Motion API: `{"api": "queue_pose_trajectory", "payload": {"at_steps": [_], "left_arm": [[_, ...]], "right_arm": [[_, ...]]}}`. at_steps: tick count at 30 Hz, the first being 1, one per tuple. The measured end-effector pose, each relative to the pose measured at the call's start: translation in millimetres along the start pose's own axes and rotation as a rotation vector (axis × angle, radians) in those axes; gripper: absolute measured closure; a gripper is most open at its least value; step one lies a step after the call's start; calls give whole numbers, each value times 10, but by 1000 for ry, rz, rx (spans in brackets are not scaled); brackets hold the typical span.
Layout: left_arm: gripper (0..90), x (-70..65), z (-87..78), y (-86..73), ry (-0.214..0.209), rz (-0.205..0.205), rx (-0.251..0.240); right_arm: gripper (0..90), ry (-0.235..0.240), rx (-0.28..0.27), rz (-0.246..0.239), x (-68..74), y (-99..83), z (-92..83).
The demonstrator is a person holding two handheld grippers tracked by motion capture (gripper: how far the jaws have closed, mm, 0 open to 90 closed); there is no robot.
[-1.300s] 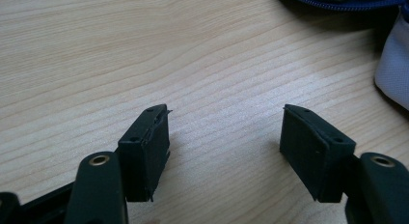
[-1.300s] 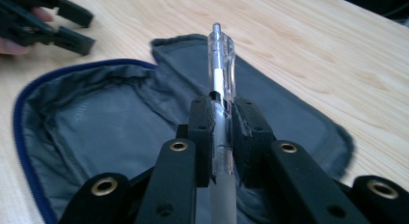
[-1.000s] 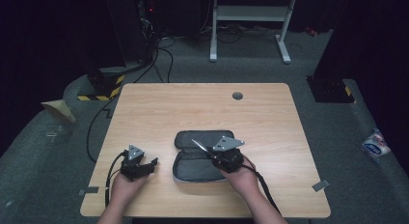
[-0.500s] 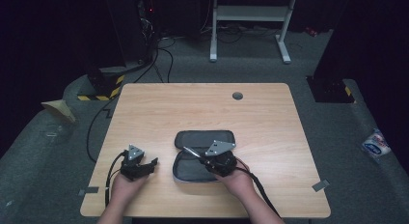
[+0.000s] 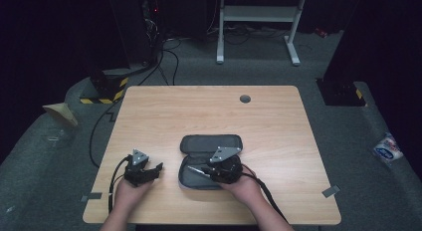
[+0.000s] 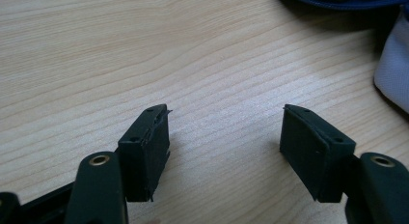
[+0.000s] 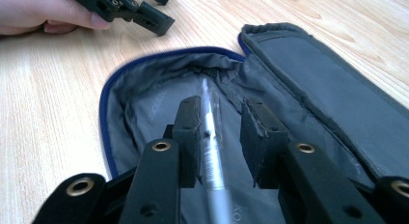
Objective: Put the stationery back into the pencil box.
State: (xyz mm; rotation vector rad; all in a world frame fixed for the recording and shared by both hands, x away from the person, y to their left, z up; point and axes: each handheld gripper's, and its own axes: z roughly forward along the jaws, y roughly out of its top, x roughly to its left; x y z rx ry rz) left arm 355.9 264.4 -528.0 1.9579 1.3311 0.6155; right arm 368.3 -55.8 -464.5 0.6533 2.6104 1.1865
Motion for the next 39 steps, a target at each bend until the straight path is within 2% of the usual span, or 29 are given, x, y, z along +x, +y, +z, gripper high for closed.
{"api": "queue_pose_trajectory", "payload": {"at_steps": [6,9,17,20,25,28,33,39], "left_arm": [[346,0,0,1,0,0,1],[346,1,0,0,-1,1,0],[346,-1,0,0,1,0,1],[346,-1,-1,0,1,0,2],[346,-4,-1,-1,1,-2,0],[345,-4,-1,-1,2,-2,1],[346,-5,-1,-1,2,-3,0],[346,-5,-2,-2,3,-3,0]], "right_arm": [[642,-42,-19,22,-47,-19,-76],[585,-76,-37,48,-99,-69,-129],[470,-225,-71,121,-289,-340,-343],[470,-253,-83,159,-366,-444,-433],[476,-317,-92,193,-466,-631,-562],[473,-349,-91,216,-516,-746,-623],[466,-377,-80,261,-584,-951,-701],[416,-438,-29,302,-670,-1199,-734]]}}
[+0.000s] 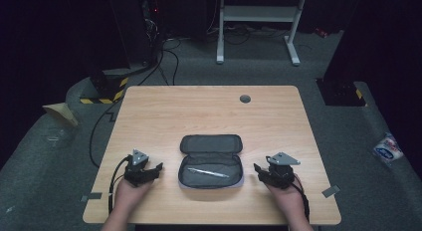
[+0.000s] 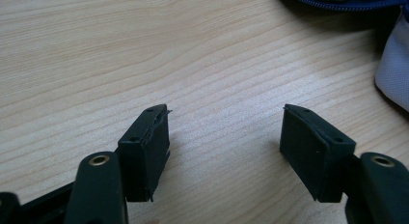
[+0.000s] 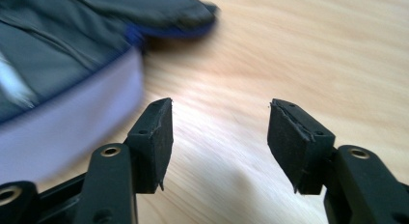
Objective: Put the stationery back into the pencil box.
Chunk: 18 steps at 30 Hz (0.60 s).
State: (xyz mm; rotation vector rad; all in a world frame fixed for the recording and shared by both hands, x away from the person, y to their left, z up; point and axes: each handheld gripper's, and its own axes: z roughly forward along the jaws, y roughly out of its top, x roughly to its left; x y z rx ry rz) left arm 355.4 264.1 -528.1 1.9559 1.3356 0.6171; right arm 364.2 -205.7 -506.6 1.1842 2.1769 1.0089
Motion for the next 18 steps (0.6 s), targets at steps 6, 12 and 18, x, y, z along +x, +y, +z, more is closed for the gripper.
{"api": "queue_pose_trajectory", "payload": {"at_steps": [6,12,18], "left_arm": [[346,0,0,0,0,0,0],[346,0,0,0,0,0,0],[346,-1,1,0,-1,0,-1]], "right_arm": [[385,-64,55,62,-134,-130,23],[358,-83,80,90,-204,-171,61],[356,-81,84,116,-200,-156,84]]}}
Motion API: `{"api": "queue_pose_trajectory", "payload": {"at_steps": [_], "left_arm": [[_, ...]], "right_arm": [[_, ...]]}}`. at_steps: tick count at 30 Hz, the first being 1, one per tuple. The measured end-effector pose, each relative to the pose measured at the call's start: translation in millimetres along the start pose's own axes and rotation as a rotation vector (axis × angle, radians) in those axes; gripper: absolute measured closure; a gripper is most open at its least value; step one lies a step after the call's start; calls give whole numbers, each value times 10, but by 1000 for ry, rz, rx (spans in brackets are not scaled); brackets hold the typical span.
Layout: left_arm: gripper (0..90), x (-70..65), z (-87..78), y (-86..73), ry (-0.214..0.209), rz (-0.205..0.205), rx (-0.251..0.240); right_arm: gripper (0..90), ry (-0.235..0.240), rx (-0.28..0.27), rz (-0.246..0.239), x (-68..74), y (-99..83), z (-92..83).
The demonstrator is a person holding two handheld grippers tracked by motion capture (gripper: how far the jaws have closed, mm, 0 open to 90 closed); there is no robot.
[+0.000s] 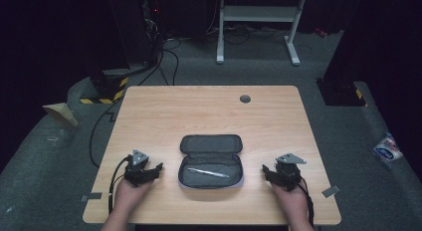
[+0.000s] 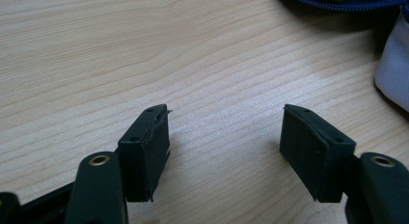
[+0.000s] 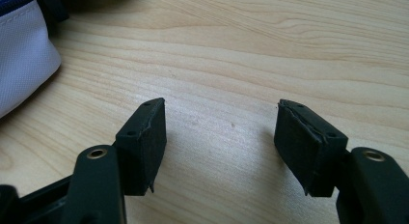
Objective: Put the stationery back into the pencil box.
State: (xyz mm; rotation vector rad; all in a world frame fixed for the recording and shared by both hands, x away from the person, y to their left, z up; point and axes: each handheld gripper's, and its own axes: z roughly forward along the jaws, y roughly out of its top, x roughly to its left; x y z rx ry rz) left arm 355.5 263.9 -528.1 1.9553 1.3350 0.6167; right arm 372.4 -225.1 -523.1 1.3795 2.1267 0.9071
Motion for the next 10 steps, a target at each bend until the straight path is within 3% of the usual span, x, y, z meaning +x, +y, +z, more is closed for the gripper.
{"api": "queue_pose_trajectory", "payload": {"at_steps": [10], "left_arm": [[347,-3,-1,-1,2,1,0]], "right_arm": [[356,0,2,2,24,10,10]]}}
